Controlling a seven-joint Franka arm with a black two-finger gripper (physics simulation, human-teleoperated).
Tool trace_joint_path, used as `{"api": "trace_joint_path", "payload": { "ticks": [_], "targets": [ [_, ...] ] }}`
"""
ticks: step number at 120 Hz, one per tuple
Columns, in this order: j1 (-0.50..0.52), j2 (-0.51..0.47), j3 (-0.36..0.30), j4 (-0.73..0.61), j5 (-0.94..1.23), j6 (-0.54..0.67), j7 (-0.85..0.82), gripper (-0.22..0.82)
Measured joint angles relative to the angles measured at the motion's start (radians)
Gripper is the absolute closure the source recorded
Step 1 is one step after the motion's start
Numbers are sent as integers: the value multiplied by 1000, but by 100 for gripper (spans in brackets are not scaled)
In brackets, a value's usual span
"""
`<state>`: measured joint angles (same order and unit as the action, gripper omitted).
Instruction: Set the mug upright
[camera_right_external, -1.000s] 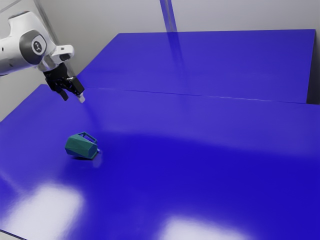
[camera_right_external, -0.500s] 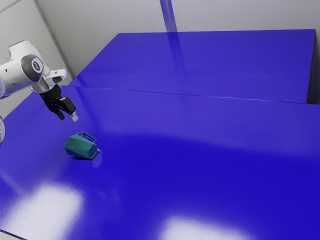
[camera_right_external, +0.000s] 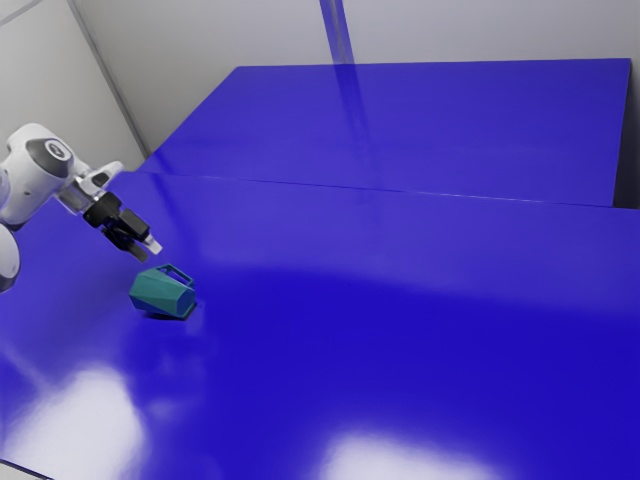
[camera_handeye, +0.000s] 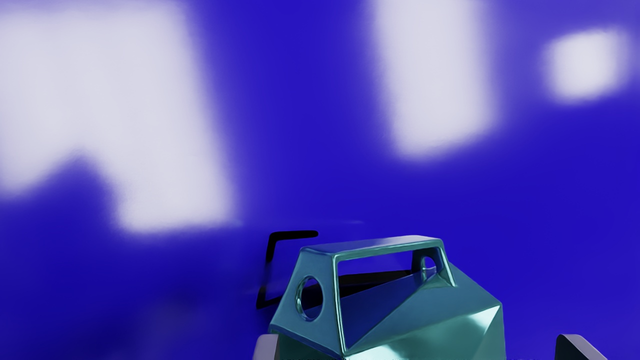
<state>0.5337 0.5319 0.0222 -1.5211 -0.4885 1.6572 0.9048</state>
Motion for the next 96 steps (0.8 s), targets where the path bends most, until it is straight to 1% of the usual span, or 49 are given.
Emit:
{"api": "trace_joint_path", "payload": {
  "ticks": [33,60,74,86,96],
  "targets": [
    [64,23,-6,-6,-15,-83,58,0],
    [72,61,-8,-1,-18,-133,86,0],
    [82,84,-27,5,-22,-151,97,0],
    [86,97,-41,14,-25,-161,105,2],
    [86,104,-52,26,-27,-167,111,6]
  ]
}}
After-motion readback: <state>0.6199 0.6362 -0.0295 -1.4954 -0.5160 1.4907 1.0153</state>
